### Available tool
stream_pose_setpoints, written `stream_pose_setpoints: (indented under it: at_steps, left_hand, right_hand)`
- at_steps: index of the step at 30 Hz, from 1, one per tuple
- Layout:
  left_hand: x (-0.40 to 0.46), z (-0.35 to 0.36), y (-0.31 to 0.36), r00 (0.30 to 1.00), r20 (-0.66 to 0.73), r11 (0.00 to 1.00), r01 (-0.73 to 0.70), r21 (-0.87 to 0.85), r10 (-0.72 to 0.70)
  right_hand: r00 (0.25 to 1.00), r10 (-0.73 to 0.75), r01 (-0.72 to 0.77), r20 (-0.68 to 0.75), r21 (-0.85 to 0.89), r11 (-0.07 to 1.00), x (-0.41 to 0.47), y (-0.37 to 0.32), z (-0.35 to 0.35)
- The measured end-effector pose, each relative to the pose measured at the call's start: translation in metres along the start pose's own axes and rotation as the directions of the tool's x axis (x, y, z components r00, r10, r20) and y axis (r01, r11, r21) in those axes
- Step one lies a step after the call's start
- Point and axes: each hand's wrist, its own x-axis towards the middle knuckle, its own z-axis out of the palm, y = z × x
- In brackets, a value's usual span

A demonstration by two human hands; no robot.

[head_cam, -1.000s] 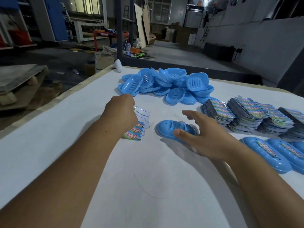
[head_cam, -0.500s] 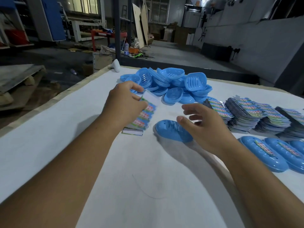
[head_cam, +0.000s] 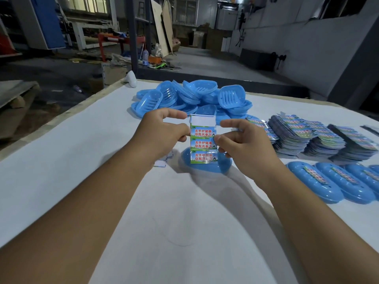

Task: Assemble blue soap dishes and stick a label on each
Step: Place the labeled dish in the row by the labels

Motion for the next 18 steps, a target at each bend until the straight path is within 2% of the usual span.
stream_pose_setpoints:
  at_steps: [10,13,15,18]
  left_hand:
    - [-0.0037,0.0014,0.0034,0.998,0.055,0.996,-0.035,0.087,0.03]
    - [-0.0049,0.0027,0.0026,0.994,0.085,0.995,-0.069,0.066,0.063]
    - [-0.0063,0.0046,0.0012,0.99,0.108,0.995,-0.095,0.041,0.09]
    - [-0.0089,0.008,-0.0004,0.982,0.135,0.99,-0.135,0.042,0.128]
  right_hand:
    - [1.0,0.013,-0.014,-0.025,-0.056,0.998,0.0004,0.0002,-0.0023]
    - [0.996,-0.043,0.028,-0.082,-0.168,0.985,0.0009,0.0007,-0.0012]
    - [0.995,-0.076,0.062,-0.058,-0.211,0.976,-0.0004,-0.0002,0.0011]
    - [0.994,-0.105,0.102,-0.013,-0.141,0.985,-0.0053,-0.0023,0.0042]
